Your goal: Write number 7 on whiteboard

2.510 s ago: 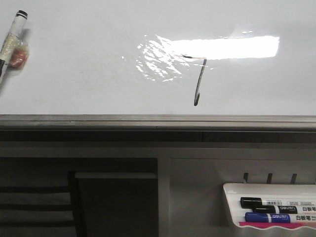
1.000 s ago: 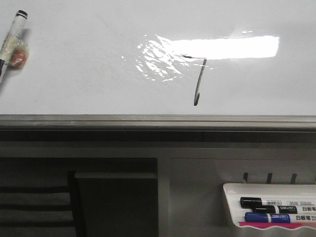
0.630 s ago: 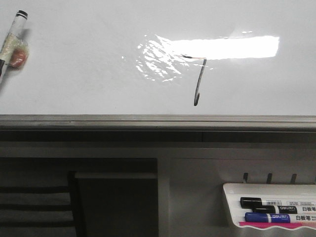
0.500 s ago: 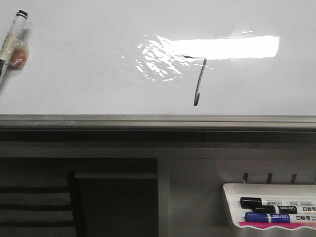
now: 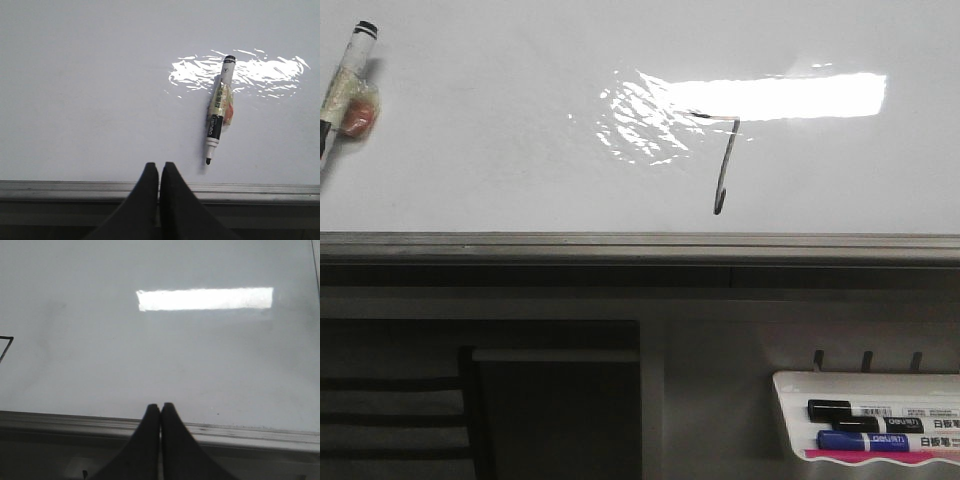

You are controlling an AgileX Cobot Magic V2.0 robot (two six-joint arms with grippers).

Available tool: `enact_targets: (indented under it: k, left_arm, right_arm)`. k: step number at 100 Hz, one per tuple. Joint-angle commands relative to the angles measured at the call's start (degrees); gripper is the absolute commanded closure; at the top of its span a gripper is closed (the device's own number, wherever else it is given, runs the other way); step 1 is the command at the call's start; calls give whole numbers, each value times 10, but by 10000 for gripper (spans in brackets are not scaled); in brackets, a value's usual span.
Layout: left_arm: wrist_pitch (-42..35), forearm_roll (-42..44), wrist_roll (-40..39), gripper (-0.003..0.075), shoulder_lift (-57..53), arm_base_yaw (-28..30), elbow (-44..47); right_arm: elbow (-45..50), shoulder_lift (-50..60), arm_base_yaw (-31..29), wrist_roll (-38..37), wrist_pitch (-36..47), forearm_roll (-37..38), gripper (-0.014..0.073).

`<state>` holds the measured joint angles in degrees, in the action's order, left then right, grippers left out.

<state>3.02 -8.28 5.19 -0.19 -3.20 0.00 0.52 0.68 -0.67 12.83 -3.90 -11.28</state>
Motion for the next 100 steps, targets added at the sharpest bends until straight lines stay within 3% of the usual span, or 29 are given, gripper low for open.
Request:
enact_targets:
  k: [1, 27, 37, 44, 100]
  left_arm:
    - [-45, 0, -6, 741, -17, -3, 20]
    - [-45, 0, -6, 741, -17, -3, 20]
    - [-45, 0, -6, 741, -17, -3, 20]
    - [-45, 0, -6, 741, -17, -3, 20]
    - [-45, 0, -6, 741, -17, -3, 20]
  right_arm:
    - [17, 10, -3, 6, 48, -3, 665]
    - [17, 10, -3, -7, 66, 3, 665]
    - [17, 10, -3, -143, 83, 147, 665]
    - [17, 10, -3, -200, 88, 206, 665]
    - [17, 10, -3, -200, 88, 201, 665]
